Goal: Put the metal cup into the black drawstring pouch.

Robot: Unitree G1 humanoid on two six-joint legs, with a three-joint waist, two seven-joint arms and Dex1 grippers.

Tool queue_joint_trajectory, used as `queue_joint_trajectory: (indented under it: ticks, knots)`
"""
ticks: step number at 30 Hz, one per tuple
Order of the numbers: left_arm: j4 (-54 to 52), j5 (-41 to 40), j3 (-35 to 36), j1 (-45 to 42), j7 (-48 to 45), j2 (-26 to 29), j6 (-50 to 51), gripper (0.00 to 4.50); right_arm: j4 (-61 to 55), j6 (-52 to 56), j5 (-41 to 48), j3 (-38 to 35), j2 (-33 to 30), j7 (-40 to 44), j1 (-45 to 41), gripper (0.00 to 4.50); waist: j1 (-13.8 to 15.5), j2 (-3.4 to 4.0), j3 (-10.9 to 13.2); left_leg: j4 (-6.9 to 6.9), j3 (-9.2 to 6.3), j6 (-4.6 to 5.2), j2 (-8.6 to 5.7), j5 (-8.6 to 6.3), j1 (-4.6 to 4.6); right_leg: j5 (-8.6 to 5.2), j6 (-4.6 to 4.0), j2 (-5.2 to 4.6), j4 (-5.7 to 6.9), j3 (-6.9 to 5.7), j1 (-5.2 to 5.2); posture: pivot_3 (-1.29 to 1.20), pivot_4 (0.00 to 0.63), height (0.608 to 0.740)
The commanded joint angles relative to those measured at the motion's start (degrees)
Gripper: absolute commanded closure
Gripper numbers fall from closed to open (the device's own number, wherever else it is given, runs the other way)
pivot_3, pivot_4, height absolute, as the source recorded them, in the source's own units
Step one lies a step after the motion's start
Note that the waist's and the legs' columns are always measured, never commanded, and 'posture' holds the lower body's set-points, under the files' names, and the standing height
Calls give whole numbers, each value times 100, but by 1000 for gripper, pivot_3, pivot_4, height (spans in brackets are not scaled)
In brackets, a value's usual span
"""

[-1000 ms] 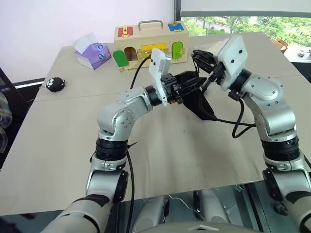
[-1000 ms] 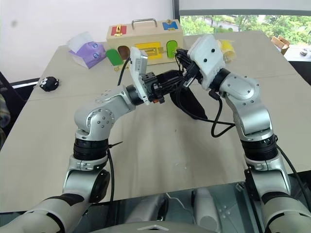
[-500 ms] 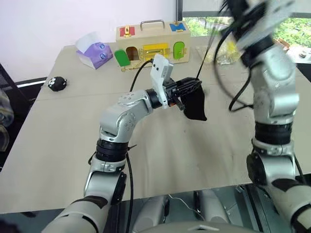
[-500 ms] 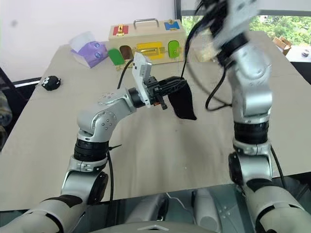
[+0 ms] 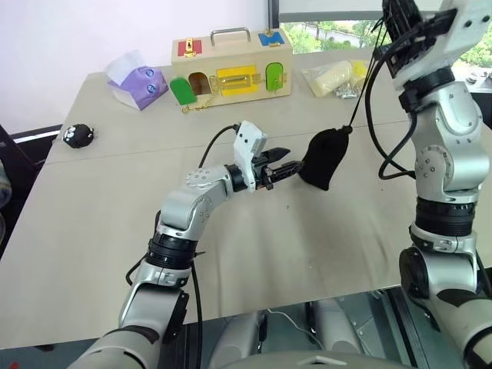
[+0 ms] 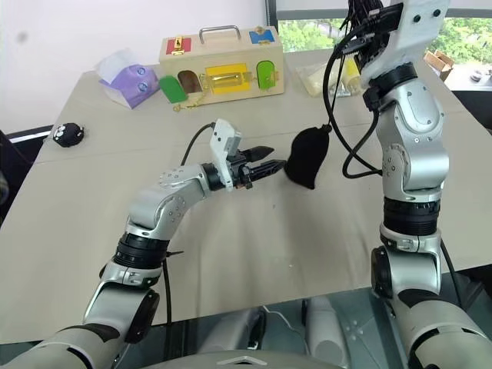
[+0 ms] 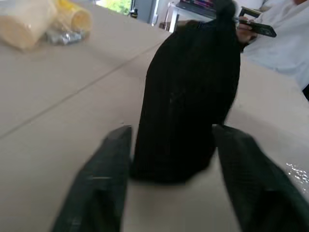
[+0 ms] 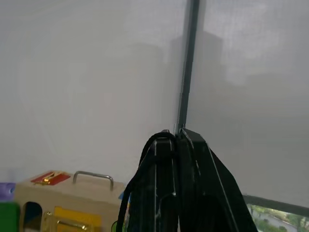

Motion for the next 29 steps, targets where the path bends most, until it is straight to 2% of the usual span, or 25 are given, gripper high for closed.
queue_joint_trajectory:
  ticks: [1, 3, 6, 9, 13, 16, 22, 26, 29]
  knots:
    - [-576, -349, 401, 30, -33, 40, 116, 1582, -542, 450, 137, 438, -239, 567, 502, 4500, -11, 0, 0, 1, 2, 0, 0, 0, 0, 0, 0, -4, 4, 1, -1, 0, 150, 710]
    - [-692, -397, 499, 157, -61, 161, 196, 1582, -605, 706, 173, 579, -425, 836, 849, 4500, -9, -1, -1, 2, 4, 0, -1, 0, -2, 0, 0, -6, 9, 3, -6, 0, 150, 710]
    - [-891, -197, 508, 630, -227, 616, 149, 1518, -679, 787, 68, 813, -983, 1485, 1667, 3800, -6, 0, -1, 2, 6, 0, -1, 0, -1, 0, 0, -6, 8, 5, -5, 0, 150, 710]
    - [-1091, -180, 602, 1100, -293, 954, 163, 1518, -843, 1002, 464, 579, -1340, 1954, 2289, 2683, 10, 2, 0, -3, 4, 0, 0, 0, -2, -1, 0, -5, 0, 3, -5, 0, 150, 710]
    - [-1200, -38, 690, 1761, -285, 1277, 51, 1518, -763, 772, 835, 82, -1663, 2562, 3047, 2683, 27, 1, 1, 3, 9, 0, -2, 0, -8, 1, -2, -9, 4, 5, -8, 0, 150, 710]
    - [-1339, 91, 791, 2293, -255, 1424, -201, 1518, -287, 143, 708, -174, -1831, 2976, 3699, 2683, 62, 1, 0, -1, 3, 1, 2, -1, 14, 3, -5, -6, -5, -2, 19, 0, 150, 710]
    - [-1749, 277, 1082, 3245, -44, 1446, -691, 1518, 707, -959, 741, -424, -2119, 4298, 4884, 2683, 164, 1, 0, 0, 5, 1, 3, 0, 17, 3, -5, -8, -8, -1, 26, 0, 150, 710]
    - [-2049, 288, 1194, 3749, -14, 1427, -821, 1518, 1237, -1509, 640, -436, -2245, 4700, 5045, 2683, 143, 3, 1, 2, 14, 1, 3, -1, 37, 3, -5, -9, -8, 5, 47, 0, 150, 710]
    - [-2166, 368, 1180, 3938, 23, 1404, -915, 1518, 1326, -1624, 733, -462, -2215, 4798, 4955, 2683, 139, 4, 4, -8, 26, 4, 11, -3, 96, 1, -5, -10, -12, 5, 95, 0, 150, 710]
